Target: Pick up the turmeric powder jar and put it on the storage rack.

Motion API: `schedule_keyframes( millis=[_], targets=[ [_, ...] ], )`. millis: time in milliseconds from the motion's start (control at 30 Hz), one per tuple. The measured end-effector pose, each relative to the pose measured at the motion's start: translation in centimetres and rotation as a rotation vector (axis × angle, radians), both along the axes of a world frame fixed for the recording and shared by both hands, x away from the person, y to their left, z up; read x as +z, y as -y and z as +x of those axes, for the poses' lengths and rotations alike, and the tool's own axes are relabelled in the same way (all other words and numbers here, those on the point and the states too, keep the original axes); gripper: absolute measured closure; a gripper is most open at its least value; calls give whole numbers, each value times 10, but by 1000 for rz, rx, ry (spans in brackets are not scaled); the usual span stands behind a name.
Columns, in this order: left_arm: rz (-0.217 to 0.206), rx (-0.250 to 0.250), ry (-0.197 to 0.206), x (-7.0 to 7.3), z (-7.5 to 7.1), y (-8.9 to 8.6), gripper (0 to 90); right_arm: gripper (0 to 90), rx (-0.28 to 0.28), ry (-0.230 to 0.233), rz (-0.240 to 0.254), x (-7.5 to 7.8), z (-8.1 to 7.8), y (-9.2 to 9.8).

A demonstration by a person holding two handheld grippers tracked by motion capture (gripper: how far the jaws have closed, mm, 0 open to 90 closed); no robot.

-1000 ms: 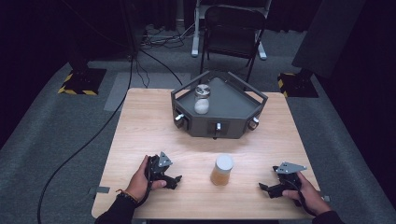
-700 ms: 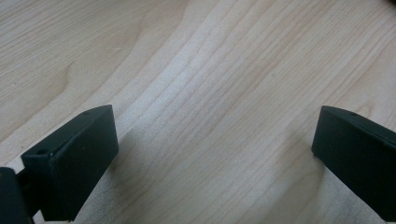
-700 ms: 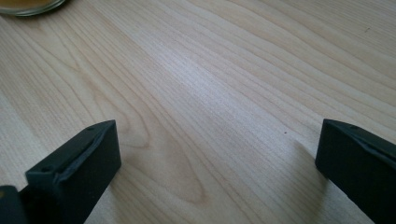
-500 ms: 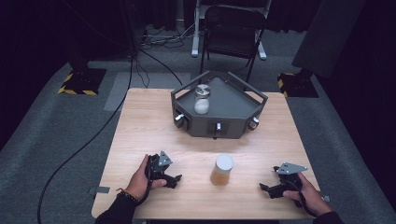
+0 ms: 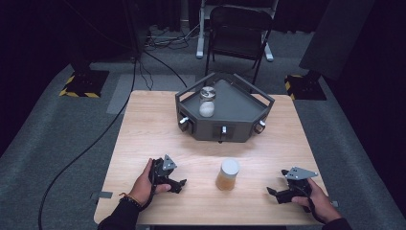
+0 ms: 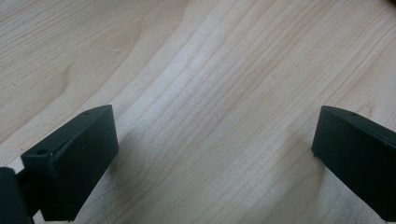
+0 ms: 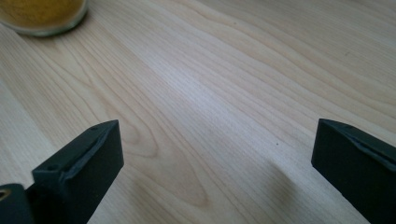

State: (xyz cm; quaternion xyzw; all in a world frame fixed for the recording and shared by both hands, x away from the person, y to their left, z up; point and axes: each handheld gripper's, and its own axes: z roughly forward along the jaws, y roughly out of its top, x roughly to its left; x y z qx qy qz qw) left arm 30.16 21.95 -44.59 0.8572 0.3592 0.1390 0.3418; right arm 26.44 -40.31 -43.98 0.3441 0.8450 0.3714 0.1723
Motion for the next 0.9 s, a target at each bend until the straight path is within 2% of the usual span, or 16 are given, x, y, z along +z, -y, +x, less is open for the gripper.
schedule_keyframes(
  millis=[133,233,367,500,900],
  targets=[
    [0,-1,0,0,0,0,0,19,7,9,46,2,-3,1],
    [0,-1,0,0,0,0,0,19,12,21,54,3,-5,-2],
    [0,-1,0,0,0,0,0,21,-32,67,69,3,-13,-8],
    [0,-1,0,0,0,0,0,21,-45,90,97,3,-17,-10],
    [0,-1,0,0,0,0,0,21,-20,119,105,6,-22,-24]
  ],
)
